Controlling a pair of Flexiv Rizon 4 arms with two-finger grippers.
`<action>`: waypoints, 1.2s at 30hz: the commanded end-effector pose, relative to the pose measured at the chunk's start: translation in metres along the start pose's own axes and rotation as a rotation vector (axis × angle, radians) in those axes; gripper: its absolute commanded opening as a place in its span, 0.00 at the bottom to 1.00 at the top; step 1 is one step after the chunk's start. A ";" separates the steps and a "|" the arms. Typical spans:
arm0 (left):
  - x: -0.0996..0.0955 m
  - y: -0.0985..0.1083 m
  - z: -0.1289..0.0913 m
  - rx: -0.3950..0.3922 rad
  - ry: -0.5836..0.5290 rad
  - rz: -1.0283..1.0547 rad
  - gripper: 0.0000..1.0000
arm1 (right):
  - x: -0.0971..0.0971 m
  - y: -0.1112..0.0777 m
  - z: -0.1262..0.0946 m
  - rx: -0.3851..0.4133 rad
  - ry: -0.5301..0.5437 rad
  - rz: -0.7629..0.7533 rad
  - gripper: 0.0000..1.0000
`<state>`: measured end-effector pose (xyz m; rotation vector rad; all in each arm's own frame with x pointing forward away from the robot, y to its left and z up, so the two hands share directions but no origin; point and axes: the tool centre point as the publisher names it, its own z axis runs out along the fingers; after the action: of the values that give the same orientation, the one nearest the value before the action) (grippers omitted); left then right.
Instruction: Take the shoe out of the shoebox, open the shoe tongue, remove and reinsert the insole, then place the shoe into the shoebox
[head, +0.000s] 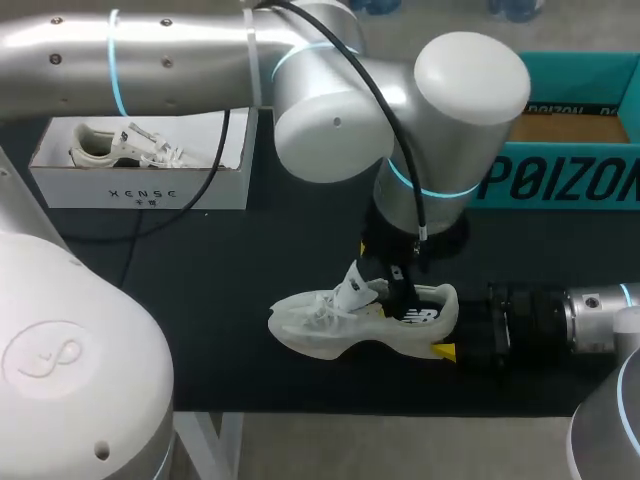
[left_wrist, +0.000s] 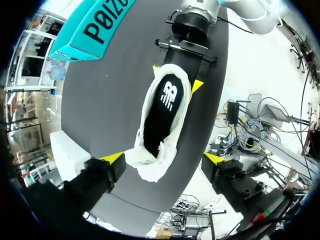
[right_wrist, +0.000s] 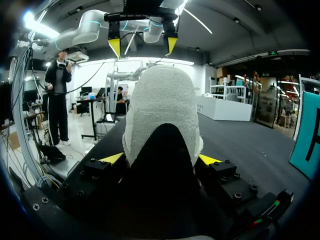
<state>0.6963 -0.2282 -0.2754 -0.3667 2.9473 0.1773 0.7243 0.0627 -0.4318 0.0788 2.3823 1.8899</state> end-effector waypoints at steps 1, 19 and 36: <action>0.003 -0.009 0.008 -0.006 0.001 0.025 1.00 | 0.000 -0.002 0.002 0.003 -0.002 0.000 0.00; 0.024 -0.051 0.058 -0.009 -0.021 0.163 0.00 | 0.000 -0.002 0.002 0.003 -0.002 0.000 0.00; 0.002 -0.064 0.076 -0.019 0.015 0.174 0.00 | 0.000 -0.002 0.002 0.003 -0.002 0.000 0.00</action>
<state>0.7175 -0.2804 -0.3514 -0.1155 2.9775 0.2207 0.7243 0.0627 -0.4318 0.0787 2.3822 1.8899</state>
